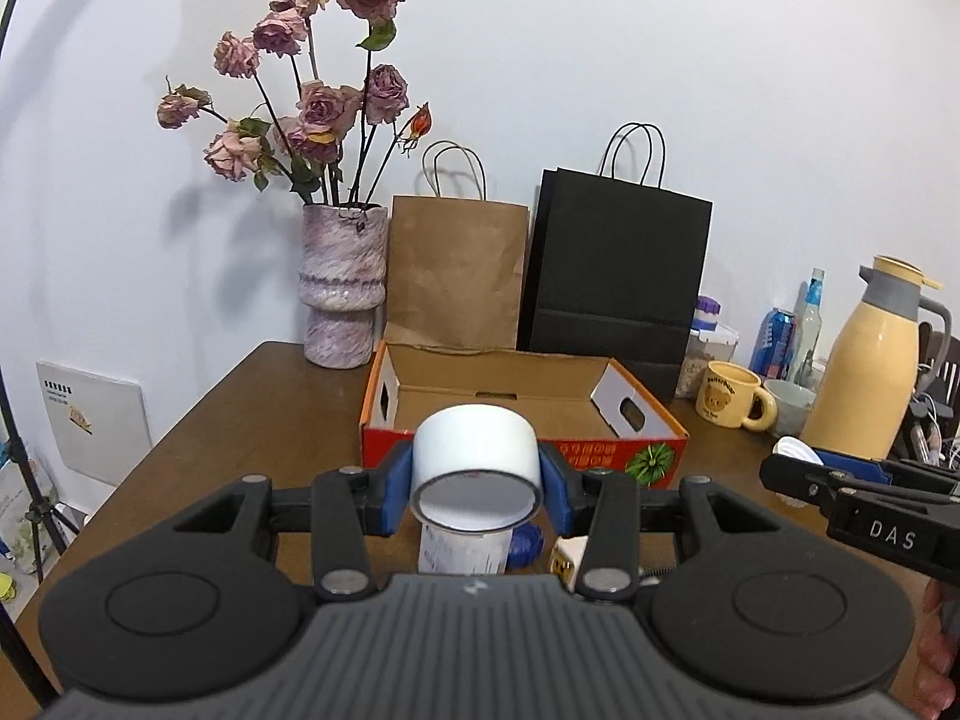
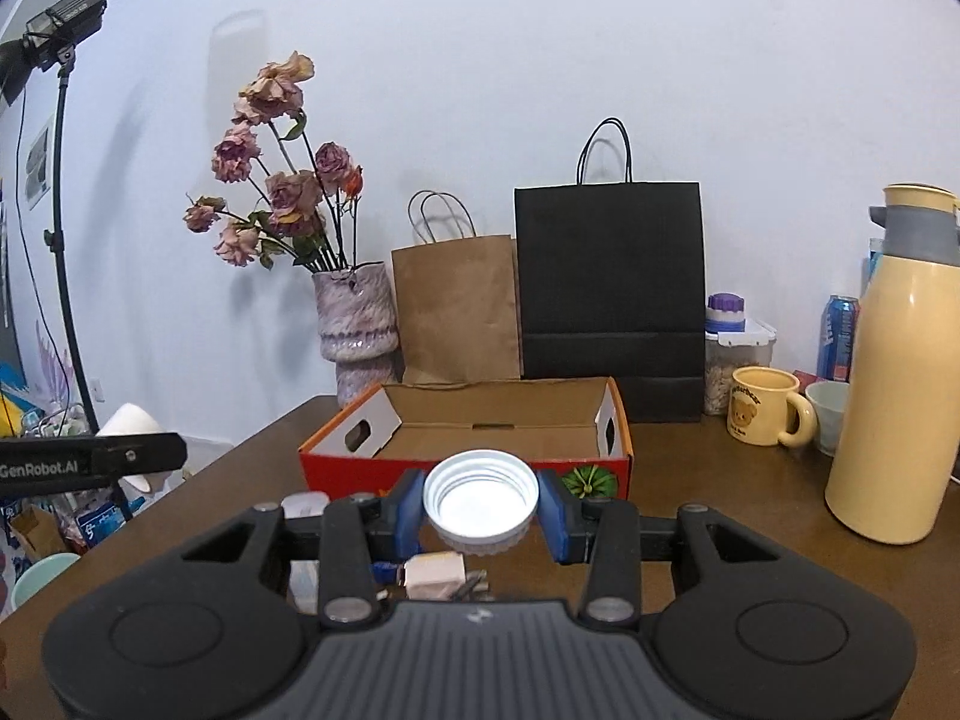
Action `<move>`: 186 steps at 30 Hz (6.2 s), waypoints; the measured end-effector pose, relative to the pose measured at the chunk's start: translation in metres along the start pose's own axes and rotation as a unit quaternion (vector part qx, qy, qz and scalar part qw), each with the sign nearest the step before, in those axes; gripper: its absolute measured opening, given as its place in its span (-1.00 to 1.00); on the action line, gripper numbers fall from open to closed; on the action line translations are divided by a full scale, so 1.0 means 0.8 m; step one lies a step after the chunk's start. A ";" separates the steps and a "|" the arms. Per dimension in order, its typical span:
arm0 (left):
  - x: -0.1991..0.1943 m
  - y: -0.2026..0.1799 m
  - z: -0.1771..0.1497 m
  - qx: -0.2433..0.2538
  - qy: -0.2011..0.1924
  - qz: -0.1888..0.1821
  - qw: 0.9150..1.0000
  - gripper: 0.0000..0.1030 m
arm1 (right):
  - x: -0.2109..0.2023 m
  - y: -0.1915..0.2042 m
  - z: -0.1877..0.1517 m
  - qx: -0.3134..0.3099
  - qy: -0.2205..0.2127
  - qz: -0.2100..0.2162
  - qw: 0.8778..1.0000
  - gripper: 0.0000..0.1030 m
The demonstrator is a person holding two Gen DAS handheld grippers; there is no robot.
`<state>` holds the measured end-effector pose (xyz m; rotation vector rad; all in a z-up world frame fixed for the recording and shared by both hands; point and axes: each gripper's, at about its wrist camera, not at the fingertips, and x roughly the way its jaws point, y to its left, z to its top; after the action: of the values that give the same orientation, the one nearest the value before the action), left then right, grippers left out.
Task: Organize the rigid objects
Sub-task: 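Carry the tape roll and cap with both tools over the cardboard box, then open the left tool to drop the tape roll while the right tool drops the cap into the box, then move both tools back toward the remaining objects on the table, then grasp the white spray bottle across its body with the right tool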
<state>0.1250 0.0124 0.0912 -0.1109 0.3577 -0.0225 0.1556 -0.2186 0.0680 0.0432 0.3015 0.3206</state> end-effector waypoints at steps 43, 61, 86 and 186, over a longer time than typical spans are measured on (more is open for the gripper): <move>0.311 0.036 0.108 -0.055 0.050 0.057 0.996 -0.13 | 0.321 -0.054 0.110 0.044 0.048 0.035 0.997 -0.24; 0.372 0.045 0.087 -0.041 0.115 0.049 0.991 -0.13 | 0.375 -0.043 0.073 0.017 0.116 0.030 0.993 -0.23; 0.362 0.029 0.085 0.004 0.107 0.053 0.993 1.00 | 0.383 -0.043 0.063 -0.024 0.143 -0.028 0.989 1.00; -0.062 0.072 -0.137 0.012 0.087 0.061 0.994 1.00 | -0.014 0.071 -0.137 -0.093 0.130 0.079 0.984 1.00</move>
<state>0.0405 0.0599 0.0001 -0.0627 0.5372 0.0839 0.0953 -0.1692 -0.0280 -0.1596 0.5268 0.5132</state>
